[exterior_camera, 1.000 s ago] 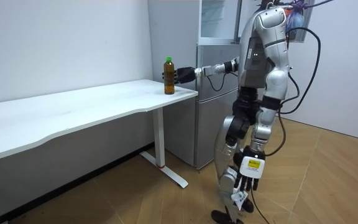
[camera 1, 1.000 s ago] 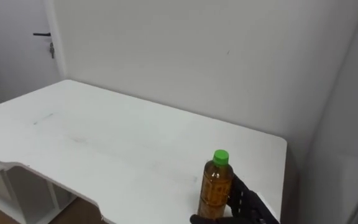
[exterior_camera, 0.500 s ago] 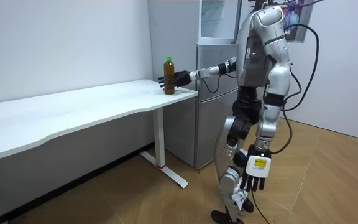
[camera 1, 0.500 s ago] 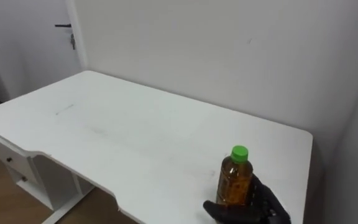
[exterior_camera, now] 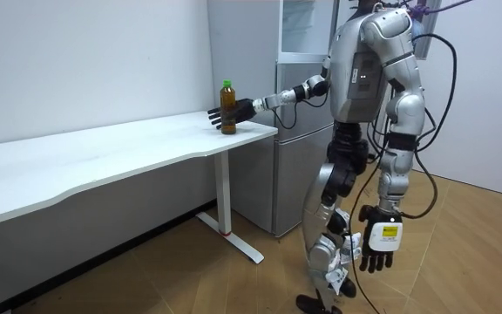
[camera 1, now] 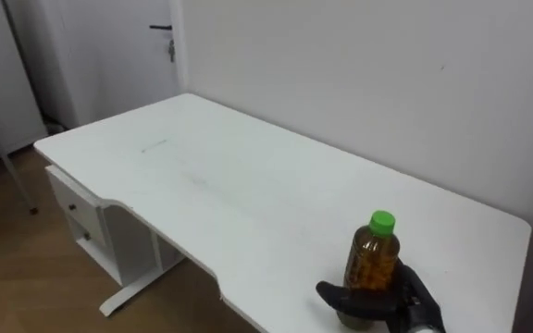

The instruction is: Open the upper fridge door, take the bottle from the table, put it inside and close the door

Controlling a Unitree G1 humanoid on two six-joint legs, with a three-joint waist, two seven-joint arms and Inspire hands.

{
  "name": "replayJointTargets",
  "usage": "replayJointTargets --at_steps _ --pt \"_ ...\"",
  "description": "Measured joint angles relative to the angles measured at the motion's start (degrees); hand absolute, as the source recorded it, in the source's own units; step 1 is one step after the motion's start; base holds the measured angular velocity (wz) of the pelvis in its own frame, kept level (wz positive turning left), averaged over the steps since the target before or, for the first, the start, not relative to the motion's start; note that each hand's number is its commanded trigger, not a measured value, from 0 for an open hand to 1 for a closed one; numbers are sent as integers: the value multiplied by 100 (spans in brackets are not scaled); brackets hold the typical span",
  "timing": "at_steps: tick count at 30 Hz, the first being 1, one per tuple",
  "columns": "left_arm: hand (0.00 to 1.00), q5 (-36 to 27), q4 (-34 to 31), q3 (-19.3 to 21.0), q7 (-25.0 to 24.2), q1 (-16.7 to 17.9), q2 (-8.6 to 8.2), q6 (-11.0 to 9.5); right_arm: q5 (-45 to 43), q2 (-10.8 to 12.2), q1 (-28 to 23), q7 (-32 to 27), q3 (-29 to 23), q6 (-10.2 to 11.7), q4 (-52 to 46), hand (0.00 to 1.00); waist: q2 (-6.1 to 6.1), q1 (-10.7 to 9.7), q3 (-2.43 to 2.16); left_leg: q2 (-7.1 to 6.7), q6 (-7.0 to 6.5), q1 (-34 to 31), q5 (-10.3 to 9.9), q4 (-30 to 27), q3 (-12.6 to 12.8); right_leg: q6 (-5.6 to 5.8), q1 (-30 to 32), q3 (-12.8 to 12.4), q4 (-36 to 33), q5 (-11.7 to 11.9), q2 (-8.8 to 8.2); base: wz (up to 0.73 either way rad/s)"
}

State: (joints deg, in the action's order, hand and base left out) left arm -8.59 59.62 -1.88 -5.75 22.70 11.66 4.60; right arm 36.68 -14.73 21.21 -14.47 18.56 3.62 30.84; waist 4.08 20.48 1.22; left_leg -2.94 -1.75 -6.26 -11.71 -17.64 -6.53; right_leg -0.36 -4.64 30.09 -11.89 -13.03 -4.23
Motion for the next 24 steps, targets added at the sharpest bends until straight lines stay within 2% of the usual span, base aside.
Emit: replayJointTargets --at_steps 2,12,13,14,17,24 --pt "0 0 9 -1 -14 14 14 1 3 -32 20 14 -16 0 9 0 41 26 -9 0 1 -52 1 -33 -1 0 37 -13 -4 0 2 6" --pt "0 1 9 -1 -103 19 30 10 -2 -41 38 14 -9 0 6 0 45 55 -5 -10 -2 -132 2 -125 -11 -2 96 -15 -74 -17 -19 0" --pt "0 -2 7 0 -102 19 31 11 -2 -41 38 16 -10 0 7 66 46 56 -6 -16 -3 -133 3 -127 -11 -2 100 -19 -74 -26 -23 0" --pt "0 -8 5 0 -102 19 31 11 -2 -45 39 20 -11 0 7 100 49 56 -9 -19 -5 -136 4 -127 -10 0 108 -22 -74 -30 -26 0" --pt "0 -84 1 1 -101 18 30 8 -22 -51 44 19 -9 0 7 100 67 53 -21 -27 -13 -164 9 -125 -13 2 149 -16 -84 -31 -31 0" --pt "0 -84 -16 -1 -99 18 31 21 -101 -139 44 22 32 0 29 100 62 44 -16 -42 -17 -206 11 -109 -14 11 175 -13 -91 -36 -49 1"
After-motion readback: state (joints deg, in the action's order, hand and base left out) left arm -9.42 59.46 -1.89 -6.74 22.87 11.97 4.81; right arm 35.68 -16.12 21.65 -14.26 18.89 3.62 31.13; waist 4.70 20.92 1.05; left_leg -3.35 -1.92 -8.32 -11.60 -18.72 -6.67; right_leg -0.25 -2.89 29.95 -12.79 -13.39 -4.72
